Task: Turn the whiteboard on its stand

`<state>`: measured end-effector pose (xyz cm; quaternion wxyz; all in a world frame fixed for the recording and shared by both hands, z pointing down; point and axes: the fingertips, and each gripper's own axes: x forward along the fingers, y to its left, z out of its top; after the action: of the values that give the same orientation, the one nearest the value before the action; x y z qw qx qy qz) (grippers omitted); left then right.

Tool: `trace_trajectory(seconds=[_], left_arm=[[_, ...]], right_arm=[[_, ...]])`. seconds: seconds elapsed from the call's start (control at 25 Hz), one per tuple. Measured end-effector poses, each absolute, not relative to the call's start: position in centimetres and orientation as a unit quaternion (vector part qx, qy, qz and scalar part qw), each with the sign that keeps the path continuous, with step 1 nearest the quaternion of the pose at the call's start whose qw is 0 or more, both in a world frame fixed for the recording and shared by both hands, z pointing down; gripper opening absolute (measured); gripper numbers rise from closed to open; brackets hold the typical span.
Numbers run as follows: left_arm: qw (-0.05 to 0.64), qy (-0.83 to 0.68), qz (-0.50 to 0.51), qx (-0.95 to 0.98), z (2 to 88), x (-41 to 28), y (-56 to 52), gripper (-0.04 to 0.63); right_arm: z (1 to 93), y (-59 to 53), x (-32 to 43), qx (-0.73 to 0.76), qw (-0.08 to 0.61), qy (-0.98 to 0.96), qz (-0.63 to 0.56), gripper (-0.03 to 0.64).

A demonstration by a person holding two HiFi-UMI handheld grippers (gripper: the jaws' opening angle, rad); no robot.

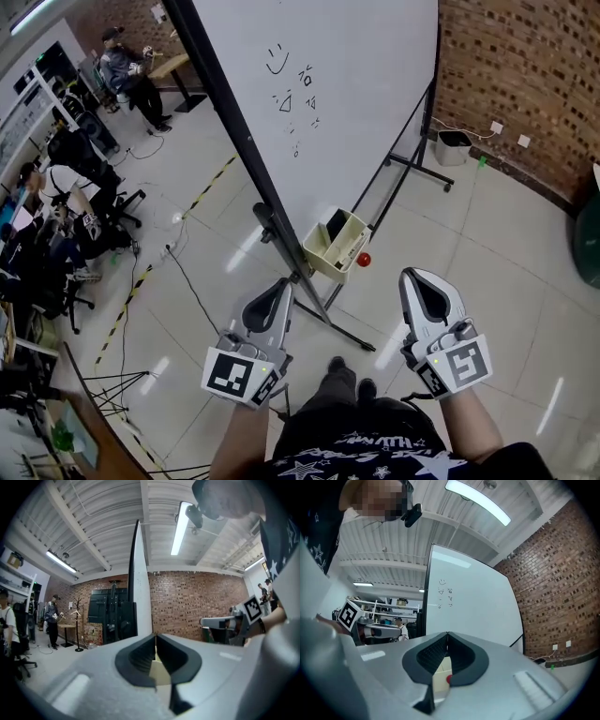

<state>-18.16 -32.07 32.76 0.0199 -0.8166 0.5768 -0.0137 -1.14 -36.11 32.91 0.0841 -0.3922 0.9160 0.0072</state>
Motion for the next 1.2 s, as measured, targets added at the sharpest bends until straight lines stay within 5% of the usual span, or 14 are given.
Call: trace_trajectory(seconds=[0.32,0.52,0.68,1.2], left_arm=[[0.000,0.566,-0.021,-0.824,34.0,-21.4,-35.2,0.024],[-0.005,0.565,-0.027,-0.825,35.0,-22.1,-37.1,0.205],[0.002,0.557,-0.024,-0.830,35.3,-21.9,-38.5,0.269],[0.015,0.514,0.007,-0.858,34.2,-19.9,-43.4,0.316]], right_arm=[[32.0,-39.4,-3.7,-0.415,0.078,0.907,0.015,0.008],[32.1,-40.7,-4.0,-0.430,0.073,0.900,0.012,0.008],[32.7,-41.5,-4.3,-0.436,0.069,0.897,0.011,0.008],[33.1,-44.5,-5.9,-0.457,0.062,0.887,0.006,0.008]])
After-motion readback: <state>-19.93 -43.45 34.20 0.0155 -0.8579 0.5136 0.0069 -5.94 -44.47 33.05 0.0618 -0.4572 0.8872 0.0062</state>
